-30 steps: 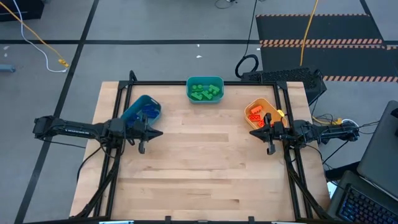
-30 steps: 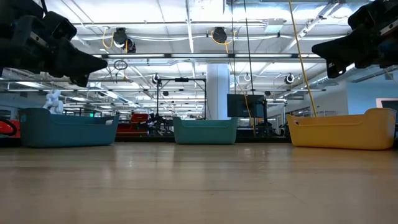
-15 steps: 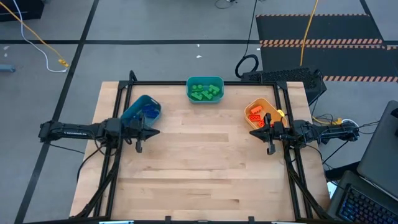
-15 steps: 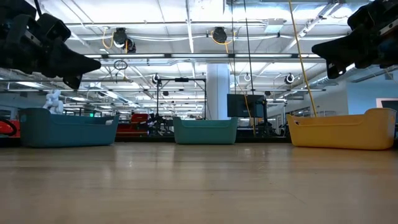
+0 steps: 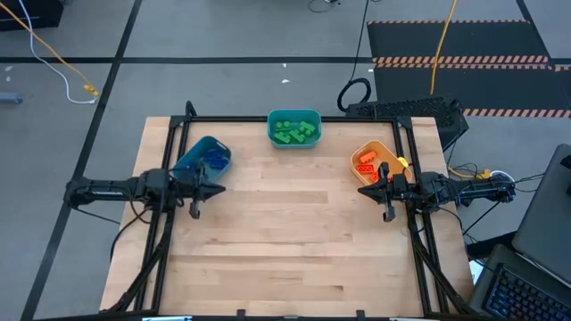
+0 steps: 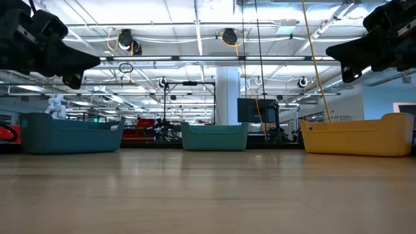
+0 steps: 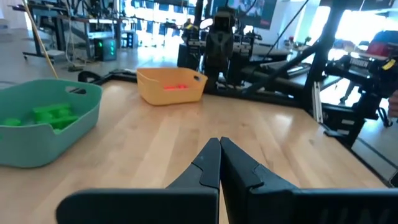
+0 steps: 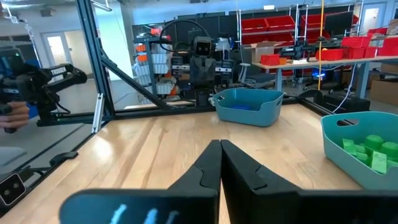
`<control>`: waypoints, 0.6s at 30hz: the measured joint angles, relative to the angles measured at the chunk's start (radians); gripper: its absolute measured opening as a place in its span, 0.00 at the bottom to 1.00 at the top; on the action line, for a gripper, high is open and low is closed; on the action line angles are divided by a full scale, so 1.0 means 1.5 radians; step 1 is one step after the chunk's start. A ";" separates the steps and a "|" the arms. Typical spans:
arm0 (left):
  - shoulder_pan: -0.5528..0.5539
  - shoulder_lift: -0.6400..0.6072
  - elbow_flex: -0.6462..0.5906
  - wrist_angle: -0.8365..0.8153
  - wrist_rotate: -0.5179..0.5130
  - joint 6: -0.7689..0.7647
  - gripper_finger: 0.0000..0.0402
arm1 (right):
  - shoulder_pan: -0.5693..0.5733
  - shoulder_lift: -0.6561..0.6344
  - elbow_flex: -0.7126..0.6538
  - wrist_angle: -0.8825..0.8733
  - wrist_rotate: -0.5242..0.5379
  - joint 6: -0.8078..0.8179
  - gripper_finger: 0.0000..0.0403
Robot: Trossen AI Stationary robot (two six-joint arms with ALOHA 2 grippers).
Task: Sort & place blocks by color
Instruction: Return to Home Position
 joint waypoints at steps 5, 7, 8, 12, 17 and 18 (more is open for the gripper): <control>-0.003 0.015 0.000 -0.001 0.003 0.015 0.00 | 0.000 0.000 0.000 0.000 0.000 0.000 0.00; -0.003 0.017 0.000 -0.001 0.004 0.021 0.02 | 0.000 0.000 0.000 0.000 0.000 0.000 0.00; -0.003 0.017 0.000 -0.001 0.004 0.021 0.03 | 0.000 0.000 0.000 0.000 0.000 0.000 0.00; -0.002 0.017 -0.001 0.008 0.004 0.039 0.06 | 0.000 0.000 0.000 0.000 0.000 0.000 0.00; -0.002 0.017 -0.002 0.011 0.004 0.040 0.06 | 0.000 0.000 0.000 0.001 0.000 0.000 0.00; -0.002 0.017 -0.002 0.011 0.004 0.041 0.06 | 0.000 0.000 0.000 0.001 0.000 0.000 0.00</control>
